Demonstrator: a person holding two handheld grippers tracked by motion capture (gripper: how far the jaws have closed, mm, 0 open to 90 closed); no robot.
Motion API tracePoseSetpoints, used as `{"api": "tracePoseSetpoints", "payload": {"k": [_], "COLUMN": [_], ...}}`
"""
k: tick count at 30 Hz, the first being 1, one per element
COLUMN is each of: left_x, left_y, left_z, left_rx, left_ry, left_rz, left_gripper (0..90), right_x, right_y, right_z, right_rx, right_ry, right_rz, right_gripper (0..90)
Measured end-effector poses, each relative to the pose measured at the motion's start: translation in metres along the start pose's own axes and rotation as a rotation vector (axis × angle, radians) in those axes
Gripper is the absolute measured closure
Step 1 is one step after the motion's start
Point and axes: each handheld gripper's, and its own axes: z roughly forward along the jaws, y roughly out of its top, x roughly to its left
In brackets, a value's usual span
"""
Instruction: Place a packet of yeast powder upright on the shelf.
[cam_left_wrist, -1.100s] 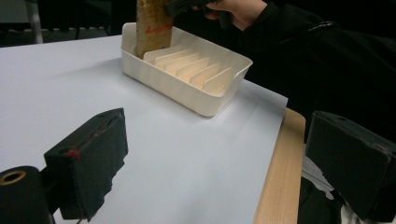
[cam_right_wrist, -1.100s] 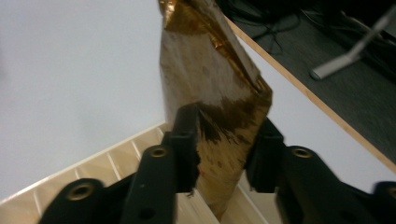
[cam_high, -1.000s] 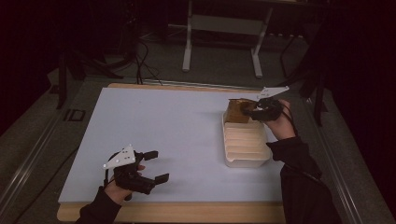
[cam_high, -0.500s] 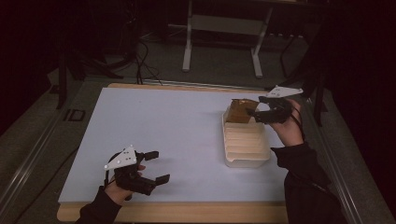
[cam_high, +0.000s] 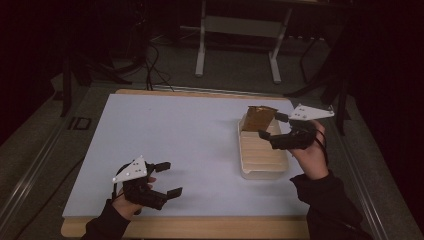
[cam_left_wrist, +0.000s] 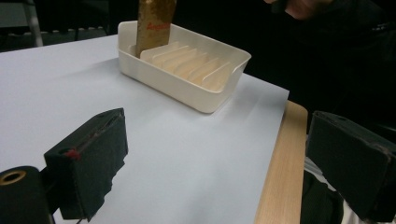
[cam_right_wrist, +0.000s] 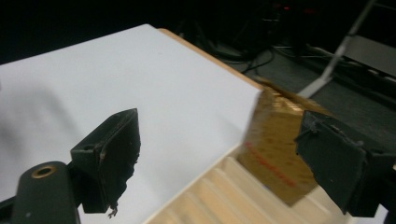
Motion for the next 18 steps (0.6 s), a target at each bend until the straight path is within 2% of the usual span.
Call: {"api": "tracePoseSetpoints", "payload": {"k": [4,8,11,12,14,17,18], "left_x": [0.000,-0.001,-0.002,-0.002,-0.002,-0.003,-0.003], "left_y": [0.000,0.001,0.001,0.001,0.001,0.001,0.001], "left_z": [0.000,-0.001,-0.002,-0.002,-0.002,-0.002,-0.001], "left_rx": [-0.001,-0.002,-0.004,-0.004,-0.002,-0.003,-0.002], "left_ry": [0.001,-0.002,-0.004,-0.004,-0.007,-0.009,-0.009], "left_rz": [0.005,0.006,0.007,0.008,0.010,0.010,0.010], "left_gripper": [6.5,6.5,6.5,6.5,6.5,6.5,6.5], "right_x": [0.011,0.025,0.029,0.035,0.043,0.050,0.056], "right_y": [-0.001,-0.004,-0.006,-0.009,-0.012,-0.016,-0.019], "right_z": [-0.004,-0.010,-0.013,-0.014,-0.014,-0.014,-0.014], "right_rx": [-0.013,-0.053,-0.056,-0.060,-0.047,-0.036,-0.034], "right_ry": [0.018,0.047,0.062,0.076,0.072,0.089,0.108], "right_rz": [0.013,0.053,0.048,0.041,0.015,0.018,0.018], "right_gripper": [11.1,10.9,10.9,10.9,10.9,10.9,10.9]}}
